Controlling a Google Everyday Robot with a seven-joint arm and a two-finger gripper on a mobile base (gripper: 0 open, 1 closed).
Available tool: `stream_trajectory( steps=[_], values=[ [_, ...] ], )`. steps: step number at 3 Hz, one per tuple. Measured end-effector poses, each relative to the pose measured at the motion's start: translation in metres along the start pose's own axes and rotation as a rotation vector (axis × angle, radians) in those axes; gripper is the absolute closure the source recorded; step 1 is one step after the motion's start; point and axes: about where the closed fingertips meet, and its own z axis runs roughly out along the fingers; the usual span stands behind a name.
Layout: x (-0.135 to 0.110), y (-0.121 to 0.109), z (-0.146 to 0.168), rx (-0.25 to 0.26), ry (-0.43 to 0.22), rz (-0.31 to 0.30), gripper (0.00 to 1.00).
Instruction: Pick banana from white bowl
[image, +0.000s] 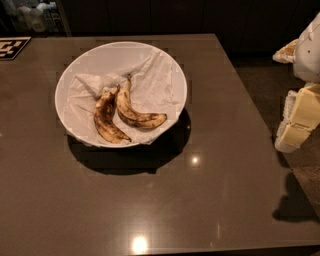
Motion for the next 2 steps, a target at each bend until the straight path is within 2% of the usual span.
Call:
stream_trajectory(
  steps=[1,2],
  values=[
    [0.0,0.0,0.0,0.0,0.0,0.0,0.0],
    [-0.0044,-0.0005,-0.0009,0.005,0.033,-0.005,0.0]
  ],
)
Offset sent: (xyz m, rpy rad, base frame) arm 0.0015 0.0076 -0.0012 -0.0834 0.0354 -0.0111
